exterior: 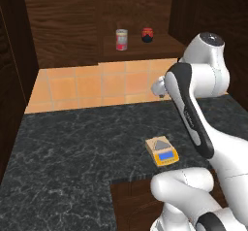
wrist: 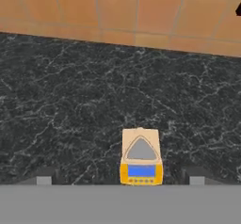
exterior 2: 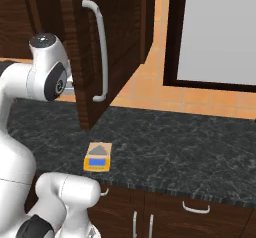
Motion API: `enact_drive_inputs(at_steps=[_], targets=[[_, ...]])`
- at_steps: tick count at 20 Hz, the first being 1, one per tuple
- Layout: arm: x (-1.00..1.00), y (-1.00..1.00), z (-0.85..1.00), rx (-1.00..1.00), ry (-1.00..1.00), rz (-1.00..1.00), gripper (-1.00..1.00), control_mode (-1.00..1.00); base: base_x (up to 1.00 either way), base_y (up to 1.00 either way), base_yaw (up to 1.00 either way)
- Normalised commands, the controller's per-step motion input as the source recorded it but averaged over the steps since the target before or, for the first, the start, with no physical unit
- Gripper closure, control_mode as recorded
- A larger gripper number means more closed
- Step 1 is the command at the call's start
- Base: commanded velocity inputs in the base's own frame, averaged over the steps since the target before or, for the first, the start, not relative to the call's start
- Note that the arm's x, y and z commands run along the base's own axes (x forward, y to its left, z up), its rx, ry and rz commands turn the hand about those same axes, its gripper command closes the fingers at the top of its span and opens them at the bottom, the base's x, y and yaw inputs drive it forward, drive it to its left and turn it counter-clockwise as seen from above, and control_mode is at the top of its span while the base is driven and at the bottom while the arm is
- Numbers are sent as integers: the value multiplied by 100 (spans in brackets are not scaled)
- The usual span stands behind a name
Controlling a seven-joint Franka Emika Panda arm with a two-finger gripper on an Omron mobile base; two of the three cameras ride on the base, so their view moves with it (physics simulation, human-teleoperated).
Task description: Pick the canned food and place it on the digital scale for weighing, and close the cabinet.
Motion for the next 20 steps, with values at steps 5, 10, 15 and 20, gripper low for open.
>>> enact_drive_inputs(at_steps=[5,10,15,20], targets=[[-10,23,23,17,-27,2,-100,-100,0,0,0],[0,7,38,3,-39,0,-100,-100,0,0,0],[0,8,66,0,-19,0,-100,-100,0,0,0],[0,14,60,0,-8,0,-100,-100,0,0,0]])
